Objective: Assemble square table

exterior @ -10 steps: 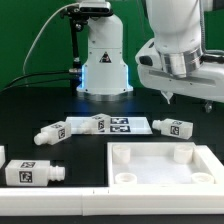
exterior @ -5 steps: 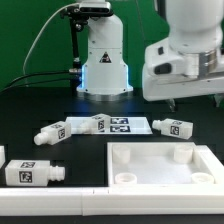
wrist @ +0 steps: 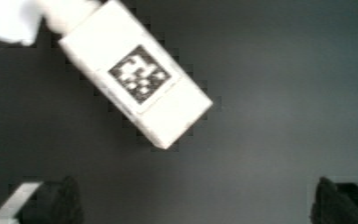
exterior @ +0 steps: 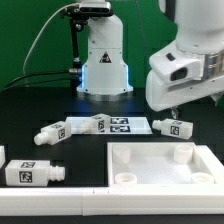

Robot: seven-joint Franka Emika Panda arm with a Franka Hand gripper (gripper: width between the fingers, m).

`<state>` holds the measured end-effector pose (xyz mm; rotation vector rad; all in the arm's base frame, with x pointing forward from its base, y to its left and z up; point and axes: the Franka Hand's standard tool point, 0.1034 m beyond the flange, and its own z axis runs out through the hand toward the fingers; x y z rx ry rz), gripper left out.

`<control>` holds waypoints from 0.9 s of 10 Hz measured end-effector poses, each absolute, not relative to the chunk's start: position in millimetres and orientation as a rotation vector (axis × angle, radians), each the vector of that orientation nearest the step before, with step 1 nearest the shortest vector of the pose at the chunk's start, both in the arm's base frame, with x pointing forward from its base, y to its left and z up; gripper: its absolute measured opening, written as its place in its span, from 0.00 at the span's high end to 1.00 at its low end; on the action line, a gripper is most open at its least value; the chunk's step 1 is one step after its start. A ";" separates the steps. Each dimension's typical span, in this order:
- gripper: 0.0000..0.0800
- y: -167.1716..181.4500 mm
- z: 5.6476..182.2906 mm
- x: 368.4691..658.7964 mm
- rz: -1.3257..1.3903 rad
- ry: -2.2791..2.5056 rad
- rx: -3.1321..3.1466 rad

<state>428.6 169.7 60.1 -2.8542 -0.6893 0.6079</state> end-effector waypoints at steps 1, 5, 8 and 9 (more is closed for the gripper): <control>0.19 174.1 54.9 430.9 0.613 -0.931 -2.835; 0.19 166.8 49.0 430.6 0.539 -0.995 -2.797; 0.19 163.8 45.2 423.8 0.575 -0.959 -2.853; 0.19 162.6 42.1 421.5 0.593 -0.958 -2.883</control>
Offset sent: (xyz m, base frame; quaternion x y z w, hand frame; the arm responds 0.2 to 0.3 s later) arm 0.0000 0.0000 0.0000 0.0000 0.0000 0.0000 1.0000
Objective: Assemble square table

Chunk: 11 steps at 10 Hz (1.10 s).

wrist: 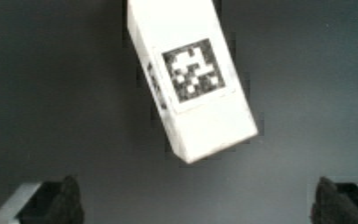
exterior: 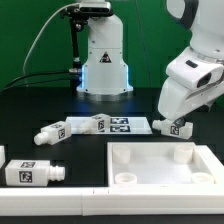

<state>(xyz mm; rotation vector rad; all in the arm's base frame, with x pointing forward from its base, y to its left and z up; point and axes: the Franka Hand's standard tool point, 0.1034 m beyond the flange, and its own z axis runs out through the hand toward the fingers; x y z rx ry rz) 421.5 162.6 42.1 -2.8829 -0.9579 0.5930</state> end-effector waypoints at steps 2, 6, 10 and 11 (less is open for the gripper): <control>0.19 175.8 45.8 417.4 0.778 -0.944 -2.898; 0.19 176.3 41.9 411.0 1.137 -0.942 -2.803; 0.19 181.5 32.4 416.4 1.522 -0.941 -2.811; 0.19 180.5 32.1 417.2 1.519 -0.938 -2.813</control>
Offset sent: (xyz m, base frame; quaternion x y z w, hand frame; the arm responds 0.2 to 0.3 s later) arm 0.0000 0.0000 0.0000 0.0000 -0.1938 0.0000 0.9810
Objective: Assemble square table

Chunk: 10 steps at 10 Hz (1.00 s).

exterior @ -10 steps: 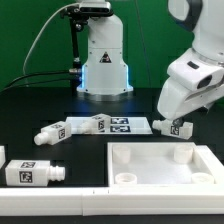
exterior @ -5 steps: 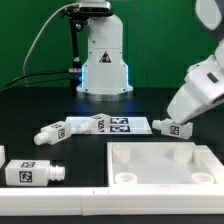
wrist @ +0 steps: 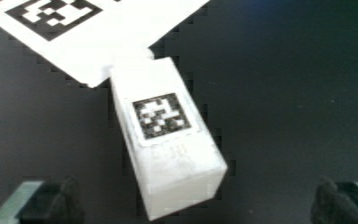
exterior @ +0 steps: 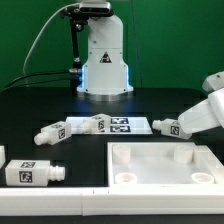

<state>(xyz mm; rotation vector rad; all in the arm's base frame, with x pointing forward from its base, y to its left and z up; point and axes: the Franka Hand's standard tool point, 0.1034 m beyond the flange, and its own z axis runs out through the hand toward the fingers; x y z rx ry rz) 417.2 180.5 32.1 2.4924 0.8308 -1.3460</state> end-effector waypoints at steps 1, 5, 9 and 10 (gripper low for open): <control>0.19 179.9 31.9 417.2 -1.347 0.829 2.493; 0.19 154.7 21.1 413.4 -1.354 1.013 2.430; 0.33 152.1 16.6 404.7 -1.337 0.990 2.445; 0.50 152.1 16.5 404.6 -1.338 0.990 2.445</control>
Offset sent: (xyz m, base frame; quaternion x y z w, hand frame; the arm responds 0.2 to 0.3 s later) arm -0.0023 -0.0406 -0.0134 -0.0752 0.0039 -0.1171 0.9903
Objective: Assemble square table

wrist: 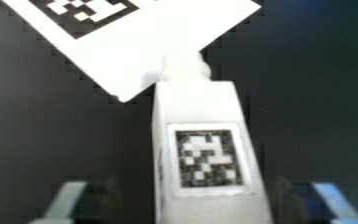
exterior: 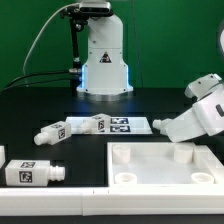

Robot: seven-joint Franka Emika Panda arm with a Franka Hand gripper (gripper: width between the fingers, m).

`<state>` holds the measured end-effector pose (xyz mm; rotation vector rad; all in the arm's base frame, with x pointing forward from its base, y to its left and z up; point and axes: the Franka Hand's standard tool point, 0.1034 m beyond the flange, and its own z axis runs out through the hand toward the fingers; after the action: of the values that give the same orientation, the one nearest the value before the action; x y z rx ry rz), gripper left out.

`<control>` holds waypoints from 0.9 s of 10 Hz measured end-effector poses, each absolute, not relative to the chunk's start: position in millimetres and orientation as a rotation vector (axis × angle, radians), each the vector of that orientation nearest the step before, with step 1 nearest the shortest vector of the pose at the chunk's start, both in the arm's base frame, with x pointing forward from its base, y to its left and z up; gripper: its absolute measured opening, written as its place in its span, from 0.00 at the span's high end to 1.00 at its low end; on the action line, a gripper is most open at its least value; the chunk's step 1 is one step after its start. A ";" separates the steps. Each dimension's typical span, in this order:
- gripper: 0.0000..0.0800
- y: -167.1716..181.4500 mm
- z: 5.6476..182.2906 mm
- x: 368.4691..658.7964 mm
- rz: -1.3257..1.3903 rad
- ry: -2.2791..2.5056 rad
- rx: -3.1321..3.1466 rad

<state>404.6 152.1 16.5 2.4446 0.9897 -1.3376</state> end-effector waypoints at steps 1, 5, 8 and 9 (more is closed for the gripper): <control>0.65 151.9 16.7 404.5 -1.338 0.989 2.444; 0.64 147.3 32.4 408.7 -1.364 0.886 2.475; 0.64 139.5 77.4 443.4 -1.226 0.754 2.643; 0.64 139.7 81.7 442.6 -1.167 0.763 2.669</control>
Offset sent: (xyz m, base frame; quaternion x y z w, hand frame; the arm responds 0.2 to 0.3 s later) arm 0.0000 0.0000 0.0000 0.0000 0.0650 0.0000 0.9979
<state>442.6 139.7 81.7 2.6692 0.7634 -1.1674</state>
